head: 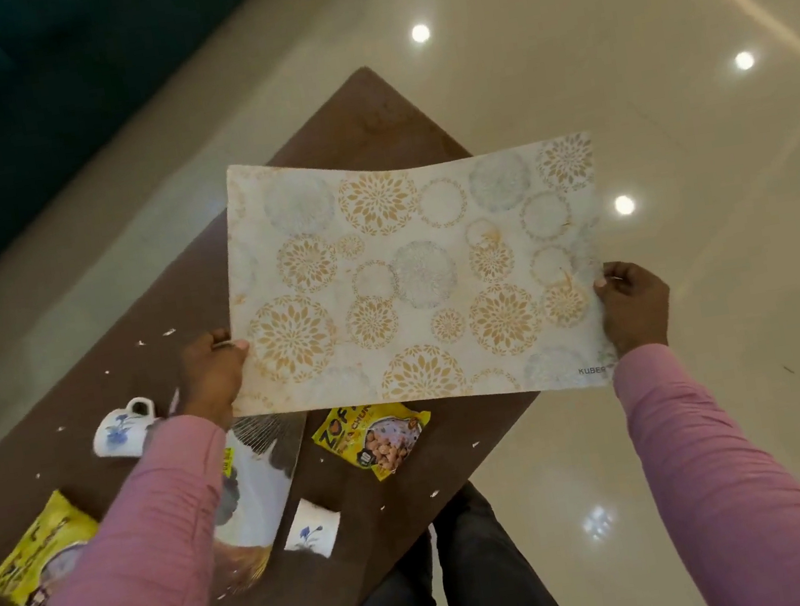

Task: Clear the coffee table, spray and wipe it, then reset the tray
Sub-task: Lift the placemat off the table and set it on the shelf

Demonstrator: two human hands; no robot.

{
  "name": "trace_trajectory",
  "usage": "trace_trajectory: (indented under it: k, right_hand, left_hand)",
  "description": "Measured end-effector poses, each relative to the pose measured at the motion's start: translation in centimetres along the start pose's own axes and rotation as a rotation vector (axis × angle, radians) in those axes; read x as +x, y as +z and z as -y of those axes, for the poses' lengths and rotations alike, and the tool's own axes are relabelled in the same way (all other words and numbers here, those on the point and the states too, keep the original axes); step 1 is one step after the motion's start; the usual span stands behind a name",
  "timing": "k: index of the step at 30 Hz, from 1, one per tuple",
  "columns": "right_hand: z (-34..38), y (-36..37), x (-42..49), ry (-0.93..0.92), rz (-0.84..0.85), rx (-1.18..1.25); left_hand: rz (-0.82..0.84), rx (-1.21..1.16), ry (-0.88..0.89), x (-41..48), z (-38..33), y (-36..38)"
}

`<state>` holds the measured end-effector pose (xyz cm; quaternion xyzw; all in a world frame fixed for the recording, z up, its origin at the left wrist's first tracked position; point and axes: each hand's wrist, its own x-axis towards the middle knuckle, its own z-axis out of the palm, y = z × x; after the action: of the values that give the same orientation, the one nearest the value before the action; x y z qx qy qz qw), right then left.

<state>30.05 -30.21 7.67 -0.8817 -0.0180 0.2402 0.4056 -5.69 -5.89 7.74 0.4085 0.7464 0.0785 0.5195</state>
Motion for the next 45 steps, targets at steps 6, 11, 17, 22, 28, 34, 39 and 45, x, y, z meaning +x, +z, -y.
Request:
trace_trajectory:
  k: [6,11,17,22,28,34,39,45]
  right_hand:
    - [3.9,-1.1,-3.3,-0.072,0.065,-0.024]
    - [7.1,-1.4,-9.1,-0.135,0.103,-0.013]
    - [8.7,-2.0,-15.4,-0.178,0.126,-0.111]
    - [11.1,-2.5,-21.0,-0.253,0.211,-0.03]
    - [11.2,-3.2,-24.4,-0.352,0.285,-0.046]
    - [10.5,-5.2,-27.5,-0.398,0.339,-0.075]
    - [9.8,-5.8,-30.1,-0.407,0.379,-0.118]
    - [9.7,-5.1,-34.6,-0.478,0.431,-0.153]
  left_hand:
    - [-0.085,-0.185,-0.078,-6.4,3.7,-5.4]
    - [-0.16,-0.228,-0.056,-11.3,6.7,-11.0]
    - [-0.276,-0.269,-0.01,-18.0,10.6,-17.5]
    - [-0.355,-0.367,0.027,-21.2,13.6,-21.8]
    - [-0.414,-0.475,0.0,-25.5,17.1,-23.4]
    - [-0.417,-0.639,-0.044,-29.9,21.5,-23.4]
    - [-0.406,-0.731,-0.083,-31.9,25.2,-24.5]
    - [-0.41,-0.783,-0.086,-34.1,28.1,-28.0]
